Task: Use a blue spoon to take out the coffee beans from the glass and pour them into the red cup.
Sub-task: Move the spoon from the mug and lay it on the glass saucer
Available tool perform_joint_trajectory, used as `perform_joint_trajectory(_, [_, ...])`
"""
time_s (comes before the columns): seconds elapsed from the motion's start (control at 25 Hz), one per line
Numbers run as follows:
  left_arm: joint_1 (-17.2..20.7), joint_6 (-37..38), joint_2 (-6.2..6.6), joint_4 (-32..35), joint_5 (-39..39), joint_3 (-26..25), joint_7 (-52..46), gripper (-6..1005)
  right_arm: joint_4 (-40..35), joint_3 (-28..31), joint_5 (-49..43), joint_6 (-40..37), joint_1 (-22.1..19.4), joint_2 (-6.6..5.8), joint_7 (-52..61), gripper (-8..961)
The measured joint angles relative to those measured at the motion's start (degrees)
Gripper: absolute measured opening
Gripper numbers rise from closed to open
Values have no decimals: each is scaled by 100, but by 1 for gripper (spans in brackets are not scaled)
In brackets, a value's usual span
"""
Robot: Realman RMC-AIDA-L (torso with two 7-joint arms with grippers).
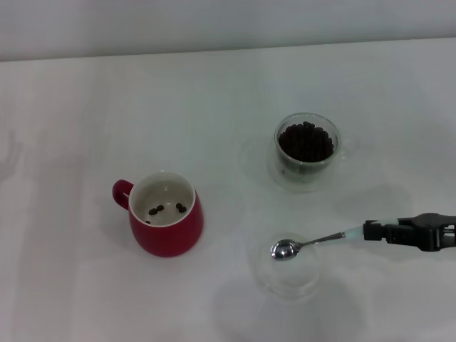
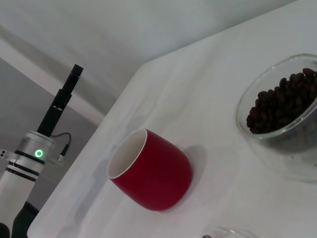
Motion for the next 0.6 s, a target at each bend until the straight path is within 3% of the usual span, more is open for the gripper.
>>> perform_joint_trajectory(0.4, [4, 0, 7, 0, -16, 0, 3, 891, 4, 0, -17, -61, 37, -45, 8, 206])
perform_joint_trajectory(0.6, [11, 1, 9, 0, -15, 0, 3, 892, 14, 0, -74, -86, 49, -12, 8, 207])
